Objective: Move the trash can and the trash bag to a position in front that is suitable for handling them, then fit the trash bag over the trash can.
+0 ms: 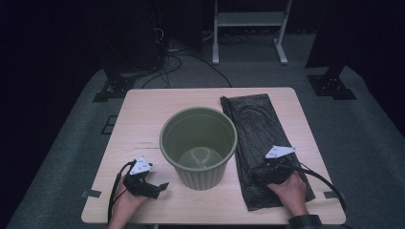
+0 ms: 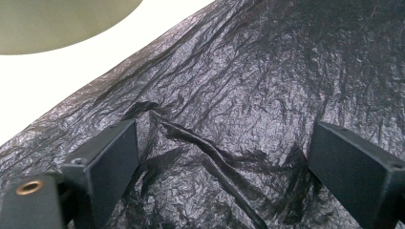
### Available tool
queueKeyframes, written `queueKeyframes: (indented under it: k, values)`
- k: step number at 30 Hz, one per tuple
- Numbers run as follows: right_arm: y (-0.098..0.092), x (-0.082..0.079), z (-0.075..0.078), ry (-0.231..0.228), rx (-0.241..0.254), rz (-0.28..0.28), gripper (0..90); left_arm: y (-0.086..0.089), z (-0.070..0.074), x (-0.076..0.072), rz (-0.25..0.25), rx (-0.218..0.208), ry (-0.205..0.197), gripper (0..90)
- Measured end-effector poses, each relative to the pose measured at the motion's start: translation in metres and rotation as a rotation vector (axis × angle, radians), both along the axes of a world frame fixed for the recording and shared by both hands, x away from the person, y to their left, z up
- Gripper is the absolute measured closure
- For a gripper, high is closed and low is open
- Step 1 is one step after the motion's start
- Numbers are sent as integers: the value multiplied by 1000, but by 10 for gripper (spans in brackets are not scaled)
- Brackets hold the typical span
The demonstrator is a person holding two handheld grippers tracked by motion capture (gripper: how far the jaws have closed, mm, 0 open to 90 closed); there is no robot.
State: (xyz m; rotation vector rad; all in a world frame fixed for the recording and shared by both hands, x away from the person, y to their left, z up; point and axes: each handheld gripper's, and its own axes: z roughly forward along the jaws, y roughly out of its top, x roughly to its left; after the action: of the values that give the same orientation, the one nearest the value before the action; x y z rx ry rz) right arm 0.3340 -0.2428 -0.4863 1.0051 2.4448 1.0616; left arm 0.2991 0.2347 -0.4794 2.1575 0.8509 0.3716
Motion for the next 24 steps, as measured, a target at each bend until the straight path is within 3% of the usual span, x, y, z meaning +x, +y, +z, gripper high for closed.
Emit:
queueKeyframes:
  k: [9,17,24]
  values:
    - [0,0,0,0,0,0,86,-5,-4,2,4,57,21,0]
    - [0,-2,0,0,1,5,85,-5,-4,2,3,58,20,0]
    - [-3,-13,0,-1,-1,31,85,-5,-4,2,3,58,20,0]
